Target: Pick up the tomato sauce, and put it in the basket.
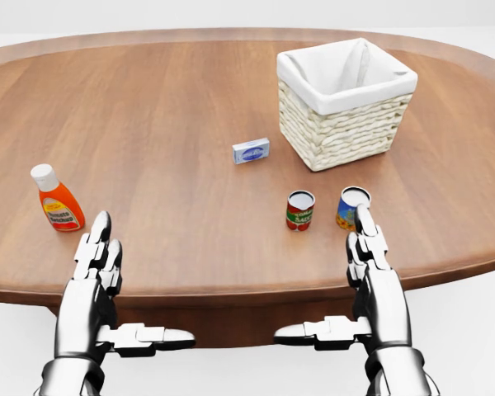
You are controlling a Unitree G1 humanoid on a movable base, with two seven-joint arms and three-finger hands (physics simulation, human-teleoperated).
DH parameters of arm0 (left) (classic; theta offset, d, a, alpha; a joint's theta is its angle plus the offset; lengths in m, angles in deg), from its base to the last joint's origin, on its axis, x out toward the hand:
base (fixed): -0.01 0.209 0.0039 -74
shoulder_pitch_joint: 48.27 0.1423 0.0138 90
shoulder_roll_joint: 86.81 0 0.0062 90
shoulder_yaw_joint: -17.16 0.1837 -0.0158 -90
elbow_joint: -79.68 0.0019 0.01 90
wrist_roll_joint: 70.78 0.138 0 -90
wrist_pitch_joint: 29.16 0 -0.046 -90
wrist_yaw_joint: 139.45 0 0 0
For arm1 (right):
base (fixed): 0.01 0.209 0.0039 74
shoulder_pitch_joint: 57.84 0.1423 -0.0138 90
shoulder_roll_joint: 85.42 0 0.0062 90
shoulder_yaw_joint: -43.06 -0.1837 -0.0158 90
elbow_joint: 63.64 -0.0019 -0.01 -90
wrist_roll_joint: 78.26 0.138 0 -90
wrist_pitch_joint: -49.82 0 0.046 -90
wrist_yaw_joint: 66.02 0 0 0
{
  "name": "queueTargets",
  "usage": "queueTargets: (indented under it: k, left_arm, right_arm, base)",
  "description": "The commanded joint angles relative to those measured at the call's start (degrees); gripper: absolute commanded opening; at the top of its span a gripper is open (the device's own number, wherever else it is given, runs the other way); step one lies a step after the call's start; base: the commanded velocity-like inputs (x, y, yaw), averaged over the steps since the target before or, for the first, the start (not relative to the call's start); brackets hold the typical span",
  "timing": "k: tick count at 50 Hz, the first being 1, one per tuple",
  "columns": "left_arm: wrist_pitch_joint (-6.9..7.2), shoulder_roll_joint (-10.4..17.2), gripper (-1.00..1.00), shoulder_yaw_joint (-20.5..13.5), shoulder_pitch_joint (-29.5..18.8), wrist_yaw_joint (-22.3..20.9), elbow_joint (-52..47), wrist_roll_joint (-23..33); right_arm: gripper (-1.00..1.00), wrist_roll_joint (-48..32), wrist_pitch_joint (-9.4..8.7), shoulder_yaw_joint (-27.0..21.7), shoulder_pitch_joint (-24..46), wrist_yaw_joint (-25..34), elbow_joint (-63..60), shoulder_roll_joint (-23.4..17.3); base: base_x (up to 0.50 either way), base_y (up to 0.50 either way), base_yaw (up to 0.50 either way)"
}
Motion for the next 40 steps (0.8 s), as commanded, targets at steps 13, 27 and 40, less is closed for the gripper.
queueTargets:
  k: [13,27,40]
  left_arm:
    - [-0.04,0.88,1.0,-2.01,0.22,-1.08,-1.59,-1.03]
    - [5.38,0.16,1.0,-7.83,8.05,-0.05,-45.82,-10.78]
    - [5.38,3.85,1.0,-26.24,0.77,10.0,-51.78,-29.0]
  right_arm:
    - [1.0,0.18,-2.24,-0.86,-1.23,1.2,-4.89,-0.41]
    - [1.0,-2.82,-4.52,0.32,-12.35,-1.21,-47.24,0.59]
    - [1.0,17.51,-4.52,-12.96,-23.19,-15.46,-59.38,-15.55]
  base:
    - [0.0,0.0,0.0]
    - [0.0,0.0,0.0]
    - [0.0,0.0,0.0]
